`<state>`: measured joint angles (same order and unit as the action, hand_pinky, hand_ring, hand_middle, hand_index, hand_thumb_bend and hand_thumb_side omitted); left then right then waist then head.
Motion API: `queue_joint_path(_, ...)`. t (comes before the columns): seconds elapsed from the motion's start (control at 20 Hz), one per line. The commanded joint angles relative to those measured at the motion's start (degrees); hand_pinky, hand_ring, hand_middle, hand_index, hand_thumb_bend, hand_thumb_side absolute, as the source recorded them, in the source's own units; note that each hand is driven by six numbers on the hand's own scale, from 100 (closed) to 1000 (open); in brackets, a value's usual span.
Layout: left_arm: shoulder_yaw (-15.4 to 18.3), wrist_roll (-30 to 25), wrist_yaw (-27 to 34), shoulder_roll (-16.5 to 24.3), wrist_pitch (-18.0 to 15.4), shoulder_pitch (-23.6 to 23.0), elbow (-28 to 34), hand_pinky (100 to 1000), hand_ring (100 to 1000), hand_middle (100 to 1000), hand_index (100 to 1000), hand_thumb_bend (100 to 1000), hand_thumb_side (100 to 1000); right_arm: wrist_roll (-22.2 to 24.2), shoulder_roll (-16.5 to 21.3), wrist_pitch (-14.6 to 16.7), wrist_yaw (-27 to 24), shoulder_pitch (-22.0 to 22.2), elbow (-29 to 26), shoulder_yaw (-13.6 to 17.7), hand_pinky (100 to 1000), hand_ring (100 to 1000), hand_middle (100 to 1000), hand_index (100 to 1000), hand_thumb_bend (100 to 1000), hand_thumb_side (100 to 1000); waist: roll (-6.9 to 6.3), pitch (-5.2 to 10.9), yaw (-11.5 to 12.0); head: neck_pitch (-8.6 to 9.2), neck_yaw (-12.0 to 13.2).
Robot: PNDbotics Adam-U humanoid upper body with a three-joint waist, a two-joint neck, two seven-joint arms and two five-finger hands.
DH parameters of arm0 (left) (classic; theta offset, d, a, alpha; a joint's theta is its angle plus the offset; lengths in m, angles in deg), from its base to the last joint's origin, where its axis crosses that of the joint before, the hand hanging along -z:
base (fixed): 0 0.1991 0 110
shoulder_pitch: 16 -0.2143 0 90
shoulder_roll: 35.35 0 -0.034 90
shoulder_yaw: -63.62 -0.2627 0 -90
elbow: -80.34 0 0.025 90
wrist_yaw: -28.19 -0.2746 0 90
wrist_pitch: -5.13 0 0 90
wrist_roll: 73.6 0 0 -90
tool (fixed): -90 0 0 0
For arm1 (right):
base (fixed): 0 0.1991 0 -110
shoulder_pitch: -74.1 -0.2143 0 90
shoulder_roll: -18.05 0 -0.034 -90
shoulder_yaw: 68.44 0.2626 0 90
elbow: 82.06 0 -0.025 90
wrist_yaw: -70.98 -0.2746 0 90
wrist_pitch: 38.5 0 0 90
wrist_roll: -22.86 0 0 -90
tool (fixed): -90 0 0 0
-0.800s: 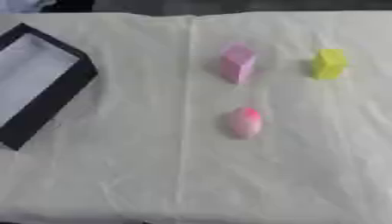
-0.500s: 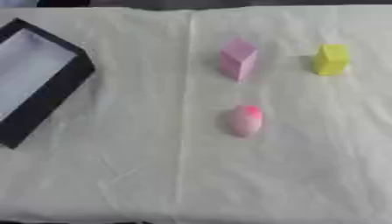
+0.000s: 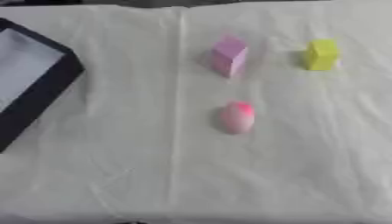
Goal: Pick up the objects with one hand, pass them to the other hand, and then place them into the box on the other side of the table.
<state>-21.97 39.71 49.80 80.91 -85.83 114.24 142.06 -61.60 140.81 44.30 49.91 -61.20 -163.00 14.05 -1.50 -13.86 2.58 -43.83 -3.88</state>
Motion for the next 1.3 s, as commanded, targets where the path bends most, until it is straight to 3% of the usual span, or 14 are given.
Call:
queue_joint_path(0.05,0.6,0.08,-0.37,2.68,0.21,0.46,0.97,765,659,765,804,591,701,0.61,2.43,-0.91,1.29,-0.83,-1.61,0.01,914,766,774,919,471,363,0.71,0.47,-0.08,-0.29,-1.02)
queue_joint_path(0.3,0.33,-0.28,-0.5,2.56,0.33,0.66,1.09,765,666,764,804,585,702,5.17,2.73,-2.06,5.36,-1.73,-3.85,-2.07,917,787,793,924,511,354,0.81,0.78,-0.12,-0.29,-0.74)
queue_joint_path(0.4,0.09,-0.57,-0.69,2.48,0.46,0.76,1.12,766,670,765,805,584,703,9.43,3.16,-1.39,9.46,-2.61,-4.6,-3.53,919,811,811,926,531,345,0.91,0.91,0.0,-0.29,-0.87)
queue_joint_path(0.55,0.0,-0.82,-0.93,2.51,0.6,0.77,1.0,766,673,765,805,582,705,19.46,3.73,1.62,20.2,-4.46,-2.39,-5.01,927,871,848,929,588,311,1.05,1.07,0.11,-0.29,-1.11)
queue_joint_path(0.7,0.06,-0.83,-0.86,2.62,0.74,0.63,0.75,763,670,759,802,583,701,30.65,2.97,6.52,32.85,-7.15,2.95,-4.95,930,904,864,916,644,267,1.09,1.23,0.01,-0.29,-1.24)
queue_joint_path(0.8,0.08,-0.6,-0.69,2.66,0.6,0.52,0.72,762,668,757,800,581,700,35.62,2.18,9.77,39.72,-8.92,6.3,-4.37,929,912,867,910,652,256,1.09,1.34,-0.12,-0.29,-1.35)
queue_joint_path(1.05,-0.72,-1.86,-1.45,3.58,1.22,-0.17,0.68,762,671,759,802,574,709,39.74,1.64,14.4,49.56,-10.85,10.43,-3.55,923,914,866,895,626,252,1.05,1.31,-0.49,-0.29,-1.31)
queue_joint_path(1.3,-0.56,-2.32,-1.69,3.54,1.43,-0.1,0.83,762,671,759,802,573,706,39.91,2.36,16.6,52.7,-10.63,11.33,-3.46,921,924,871,889,607,201,1.08,1.35,-0.56,-0.29,-1.24)
